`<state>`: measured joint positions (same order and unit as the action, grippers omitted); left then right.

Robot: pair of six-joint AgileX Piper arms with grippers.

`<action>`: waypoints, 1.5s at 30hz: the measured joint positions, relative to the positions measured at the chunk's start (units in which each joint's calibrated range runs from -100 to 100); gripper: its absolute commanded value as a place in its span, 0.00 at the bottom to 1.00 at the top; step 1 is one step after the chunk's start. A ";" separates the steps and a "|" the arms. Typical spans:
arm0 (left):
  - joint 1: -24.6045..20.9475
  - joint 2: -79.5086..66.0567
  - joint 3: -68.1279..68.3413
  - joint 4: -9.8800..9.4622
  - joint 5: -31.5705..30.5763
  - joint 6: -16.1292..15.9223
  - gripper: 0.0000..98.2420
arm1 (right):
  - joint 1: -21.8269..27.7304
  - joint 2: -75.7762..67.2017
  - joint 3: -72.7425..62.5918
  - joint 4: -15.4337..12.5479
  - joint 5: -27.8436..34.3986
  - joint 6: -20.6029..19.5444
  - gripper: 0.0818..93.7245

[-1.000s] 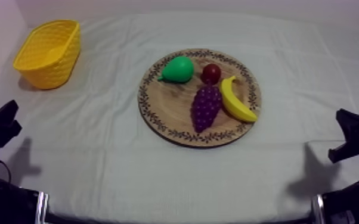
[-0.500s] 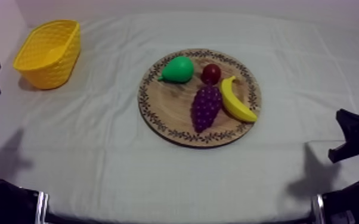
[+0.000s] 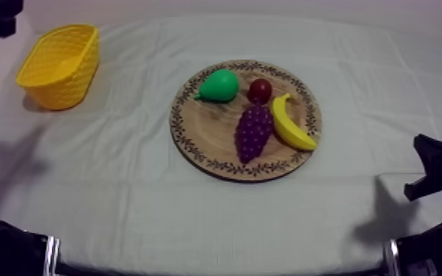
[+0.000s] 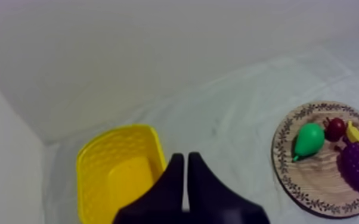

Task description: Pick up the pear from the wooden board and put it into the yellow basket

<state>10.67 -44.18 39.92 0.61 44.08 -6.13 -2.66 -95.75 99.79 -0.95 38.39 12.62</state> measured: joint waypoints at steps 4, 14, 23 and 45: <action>2.27 7.94 -8.67 -0.07 2.33 -1.58 0.05 | 0.00 0.00 0.00 0.00 0.00 0.01 0.00; 8.02 26.90 -26.04 -0.09 7.58 -5.65 0.19 | 0.00 0.00 0.00 0.00 0.00 -0.03 0.00; 13.49 40.76 -37.47 -0.91 13.39 -8.44 0.37 | 0.00 0.00 0.00 0.00 0.00 -0.07 0.00; 20.49 65.99 -50.14 -7.17 23.49 -8.30 0.97 | 0.00 0.00 0.00 0.00 0.00 -0.07 0.00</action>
<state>31.16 21.81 -10.22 -6.56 67.57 -14.43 -2.66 -95.75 99.79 -0.95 38.39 12.55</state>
